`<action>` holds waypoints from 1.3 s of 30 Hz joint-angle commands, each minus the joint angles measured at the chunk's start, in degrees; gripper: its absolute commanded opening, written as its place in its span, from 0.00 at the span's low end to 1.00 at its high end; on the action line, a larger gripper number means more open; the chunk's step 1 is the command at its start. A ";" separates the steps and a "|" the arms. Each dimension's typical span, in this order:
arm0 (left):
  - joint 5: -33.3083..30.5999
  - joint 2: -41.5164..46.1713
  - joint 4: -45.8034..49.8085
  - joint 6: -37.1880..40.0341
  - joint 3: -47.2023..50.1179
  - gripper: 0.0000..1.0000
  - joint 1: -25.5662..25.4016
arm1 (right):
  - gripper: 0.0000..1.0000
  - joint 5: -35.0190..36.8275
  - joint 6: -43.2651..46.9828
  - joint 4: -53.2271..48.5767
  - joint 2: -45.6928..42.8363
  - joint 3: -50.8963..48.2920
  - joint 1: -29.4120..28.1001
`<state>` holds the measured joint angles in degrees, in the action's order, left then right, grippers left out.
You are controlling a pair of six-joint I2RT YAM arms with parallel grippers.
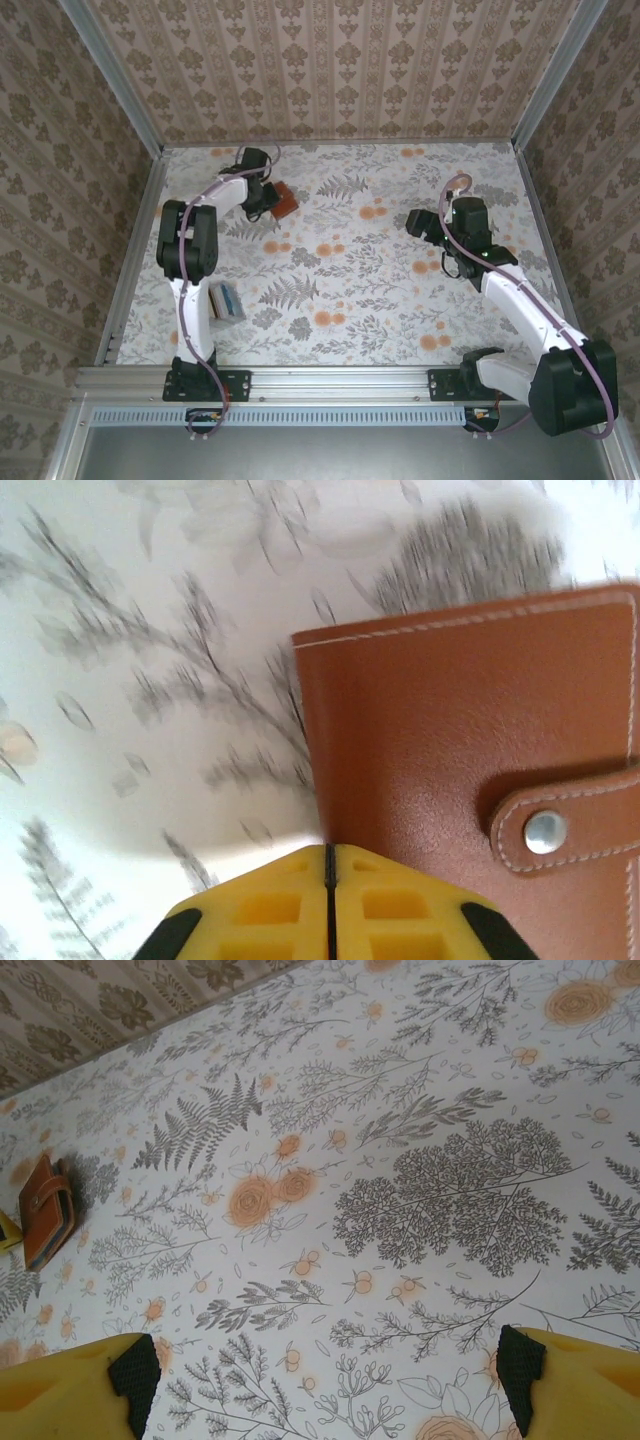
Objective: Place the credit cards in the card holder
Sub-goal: Move the storage box to the center of the table.
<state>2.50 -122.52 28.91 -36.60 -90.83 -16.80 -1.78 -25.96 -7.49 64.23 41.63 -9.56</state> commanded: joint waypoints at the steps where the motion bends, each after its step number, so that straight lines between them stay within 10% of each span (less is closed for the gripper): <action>1: 5.25 6.76 0.93 5.50 7.67 0.04 -3.12 | 0.90 -1.13 -0.35 -0.40 1.99 2.60 -2.23; 9: 9.50 23.54 1.29 10.50 19.72 0.00 -11.85 | 0.74 -6.19 -0.42 -10.34 13.81 9.96 -15.40; 13: 11.73 28.82 -1.56 5.08 26.54 0.45 -9.75 | 0.74 -5.36 -0.79 -11.04 18.92 11.93 -19.09; 16: 14.51 27.70 -9.45 0.00 28.58 0.55 -3.03 | 0.74 -4.23 -4.54 -9.39 21.52 13.52 -19.16; 39: 1.89 0.93 -10.32 -5.82 9.13 0.55 -3.73 | 0.75 3.71 -9.11 -8.10 11.54 10.81 -19.10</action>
<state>7.25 -119.15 16.03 -41.47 -81.60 -18.85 -0.14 -34.74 -13.54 76.77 51.96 -28.75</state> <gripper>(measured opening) 0.557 0.745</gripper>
